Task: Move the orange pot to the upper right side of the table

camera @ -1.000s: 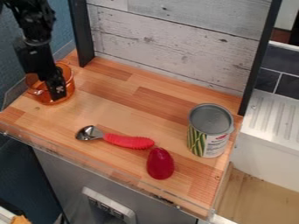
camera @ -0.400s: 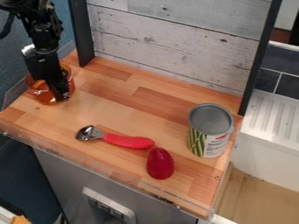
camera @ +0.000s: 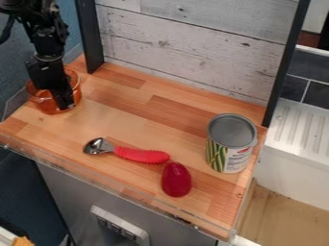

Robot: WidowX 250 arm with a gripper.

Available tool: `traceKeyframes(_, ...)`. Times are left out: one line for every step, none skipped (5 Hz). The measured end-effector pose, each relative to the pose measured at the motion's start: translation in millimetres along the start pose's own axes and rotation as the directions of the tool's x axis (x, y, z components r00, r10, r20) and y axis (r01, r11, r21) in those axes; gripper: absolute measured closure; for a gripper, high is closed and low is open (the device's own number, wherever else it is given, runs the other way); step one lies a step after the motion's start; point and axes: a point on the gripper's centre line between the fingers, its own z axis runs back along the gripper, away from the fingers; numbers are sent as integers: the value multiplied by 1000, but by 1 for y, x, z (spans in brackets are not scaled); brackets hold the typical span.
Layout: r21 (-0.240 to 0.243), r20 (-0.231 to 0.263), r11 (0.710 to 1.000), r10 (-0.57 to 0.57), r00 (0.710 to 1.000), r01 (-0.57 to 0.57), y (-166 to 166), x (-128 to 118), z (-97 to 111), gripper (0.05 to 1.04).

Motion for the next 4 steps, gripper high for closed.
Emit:
traceKeyframes(-13,-5,998,-67,998,67,7,3,14,1006)
traceKeyframes(-44,-33,981,-189,981,188,9,-6,38,1006)
traceKeyframes(-72,-55,949,-310,949,306,18,-15,56,1006)
traceKeyframes(-70,-101,889,-457,884,452,43,-40,62,1006)
